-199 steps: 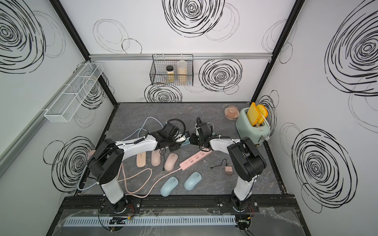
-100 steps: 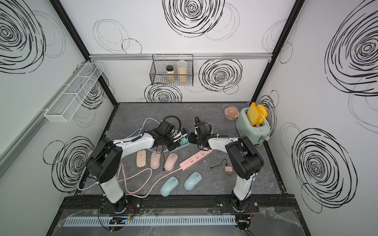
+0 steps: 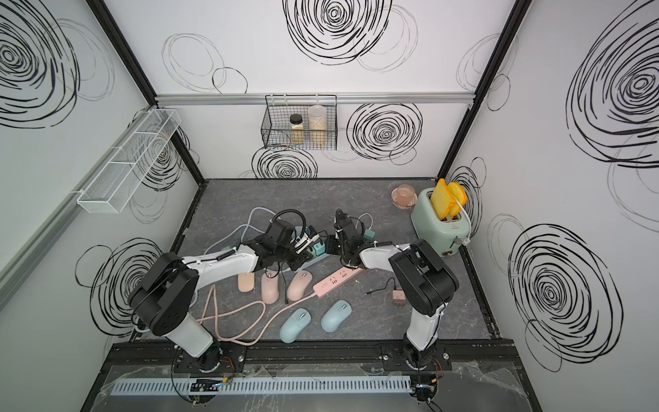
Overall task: Unplug the wireless mouse
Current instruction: Remove the plug from the socket.
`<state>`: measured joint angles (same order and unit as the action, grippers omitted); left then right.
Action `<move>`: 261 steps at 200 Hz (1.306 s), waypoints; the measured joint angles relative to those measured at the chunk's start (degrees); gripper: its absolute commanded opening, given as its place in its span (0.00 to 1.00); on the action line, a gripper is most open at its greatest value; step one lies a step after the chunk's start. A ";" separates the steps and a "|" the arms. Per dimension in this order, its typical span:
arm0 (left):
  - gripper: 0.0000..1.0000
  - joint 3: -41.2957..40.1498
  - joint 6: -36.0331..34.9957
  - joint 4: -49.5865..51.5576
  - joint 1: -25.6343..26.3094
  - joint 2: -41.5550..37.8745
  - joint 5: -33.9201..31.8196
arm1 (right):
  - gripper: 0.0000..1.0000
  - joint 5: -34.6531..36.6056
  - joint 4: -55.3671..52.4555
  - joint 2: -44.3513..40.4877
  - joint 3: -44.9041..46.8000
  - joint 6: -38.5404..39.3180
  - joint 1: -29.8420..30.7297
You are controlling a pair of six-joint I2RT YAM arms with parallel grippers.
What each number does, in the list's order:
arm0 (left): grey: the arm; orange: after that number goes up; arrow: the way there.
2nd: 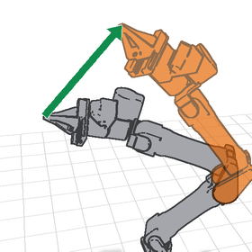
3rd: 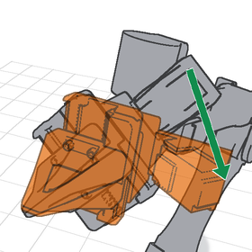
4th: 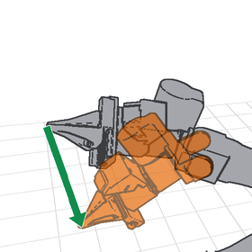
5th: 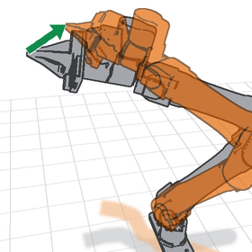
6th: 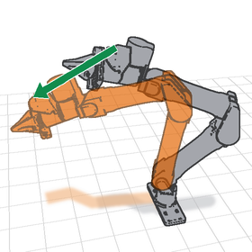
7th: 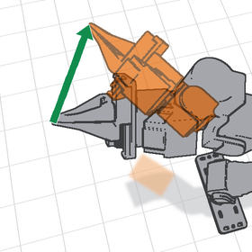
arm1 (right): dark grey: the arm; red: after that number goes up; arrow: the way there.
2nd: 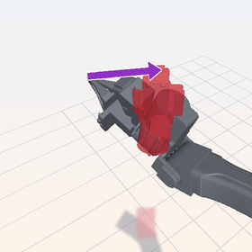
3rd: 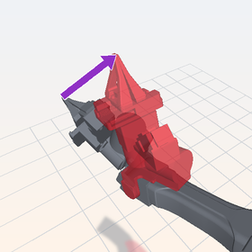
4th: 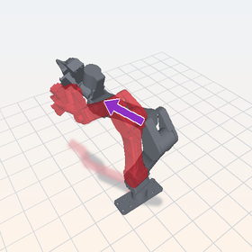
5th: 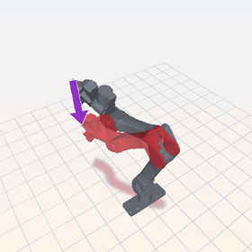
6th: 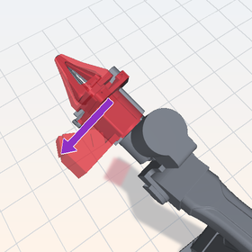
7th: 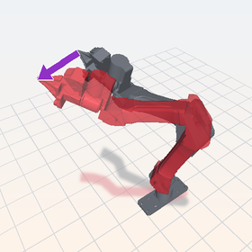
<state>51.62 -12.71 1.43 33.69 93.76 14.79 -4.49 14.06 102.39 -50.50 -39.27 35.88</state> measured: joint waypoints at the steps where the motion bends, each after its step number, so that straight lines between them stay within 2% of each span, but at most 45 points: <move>1: 0.00 -0.02 0.07 0.00 0.00 -0.02 0.04 | 0.24 0.07 0.04 0.00 0.02 -0.02 0.02; 20: 0.00 -0.55 0.90 -0.55 0.15 -0.33 0.20 | 0.23 0.76 1.38 -0.02 0.70 -0.50 0.55; 51: 0.00 -2.36 -0.22 -2.49 2.91 -1.18 -4.37 | 0.23 1.38 2.82 -0.42 2.10 -1.36 0.59; 86: 0.00 -7.02 3.67 -9.49 0.48 -3.04 0.17 | 0.22 1.62 3.89 -0.61 2.62 -1.77 0.81; 164: 0.00 -9.86 10.86 -17.14 0.66 -4.13 2.54 | 0.21 3.65 7.54 -0.74 4.35 -2.12 0.87; 178: 0.00 -9.42 8.70 -16.33 1.77 -4.44 0.72 | 0.21 4.17 7.74 -0.74 4.39 -2.10 0.79; 194: 0.00 -7.80 4.48 -13.03 5.33 -4.42 -4.52 | 0.21 5.22 7.63 -0.76 4.55 -2.05 0.70; 221: 0.00 -8.22 0.48 -13.40 8.41 -4.83 -10.43 | 0.21 6.29 7.65 -0.85 4.72 -2.05 0.33; 245: 0.00 -9.38 -1.16 -15.04 8.90 -5.31 -11.67 | 0.21 6.43 7.61 -0.96 4.72 -2.05 0.35; 261: 0.00 -9.29 0.79 -14.91 7.04 -5.29 -8.04 | 0.21 6.45 7.50 -1.01 4.74 -2.05 0.37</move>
<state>42.33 -11.92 -13.47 40.73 88.47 6.74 1.96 21.56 101.38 -45.76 -41.32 36.25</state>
